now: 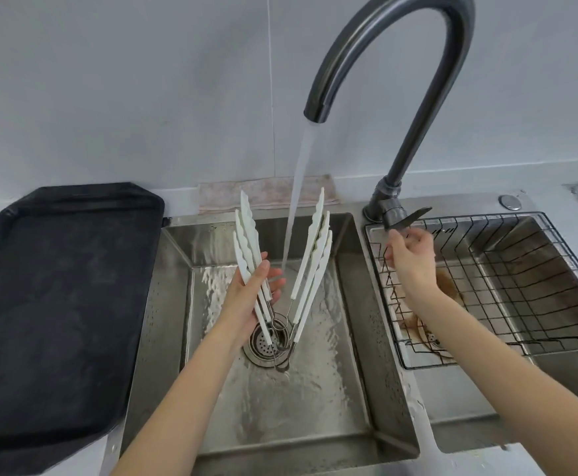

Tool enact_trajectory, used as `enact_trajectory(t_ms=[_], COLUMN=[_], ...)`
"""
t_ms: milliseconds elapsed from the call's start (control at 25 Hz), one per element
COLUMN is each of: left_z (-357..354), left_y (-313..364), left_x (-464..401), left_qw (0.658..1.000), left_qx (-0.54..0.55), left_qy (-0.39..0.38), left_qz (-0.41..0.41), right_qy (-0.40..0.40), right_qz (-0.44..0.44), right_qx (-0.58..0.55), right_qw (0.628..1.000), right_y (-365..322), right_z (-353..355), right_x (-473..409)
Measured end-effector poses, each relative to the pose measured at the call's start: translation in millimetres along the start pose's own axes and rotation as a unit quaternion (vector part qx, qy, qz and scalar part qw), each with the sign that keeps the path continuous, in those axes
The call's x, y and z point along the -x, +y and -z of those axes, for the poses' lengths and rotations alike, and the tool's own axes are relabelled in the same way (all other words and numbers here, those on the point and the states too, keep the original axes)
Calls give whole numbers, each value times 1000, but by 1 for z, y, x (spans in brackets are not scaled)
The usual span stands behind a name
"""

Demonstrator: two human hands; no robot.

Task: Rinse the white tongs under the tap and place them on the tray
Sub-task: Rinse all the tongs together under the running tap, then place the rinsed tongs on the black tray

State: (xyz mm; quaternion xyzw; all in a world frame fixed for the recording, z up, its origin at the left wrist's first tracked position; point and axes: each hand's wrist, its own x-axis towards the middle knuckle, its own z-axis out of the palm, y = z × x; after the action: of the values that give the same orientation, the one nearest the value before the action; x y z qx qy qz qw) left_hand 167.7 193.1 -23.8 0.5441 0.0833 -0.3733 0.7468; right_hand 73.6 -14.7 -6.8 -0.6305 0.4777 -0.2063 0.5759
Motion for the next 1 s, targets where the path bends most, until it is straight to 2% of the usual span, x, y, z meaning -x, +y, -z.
enact_trajectory(t_ms=[280,600,800,920,1000], left_z=[-5,-4,-2,0,3], left_y=[-2,-1,-1,-4,-9], left_x=[5,6,5,4,5], left_qw=[1000,1000,999,999,999], left_qx=[12,25,33,35,37], left_qy=[6,-4,-11,-10,-7], left_qz=[-5,-11,-19,-14,-11], right_qy=[40,51,48,50,-4], right_qz=[68,61,55,25,16], right_qx=[17,-29,23,13,0], right_qw=[997,996,997,998,1000], right_y=[-19,-24,-42,-43,-33], right_z=[15,9,8,2,-11], right_x=[-25,-35,-37,-18,8])
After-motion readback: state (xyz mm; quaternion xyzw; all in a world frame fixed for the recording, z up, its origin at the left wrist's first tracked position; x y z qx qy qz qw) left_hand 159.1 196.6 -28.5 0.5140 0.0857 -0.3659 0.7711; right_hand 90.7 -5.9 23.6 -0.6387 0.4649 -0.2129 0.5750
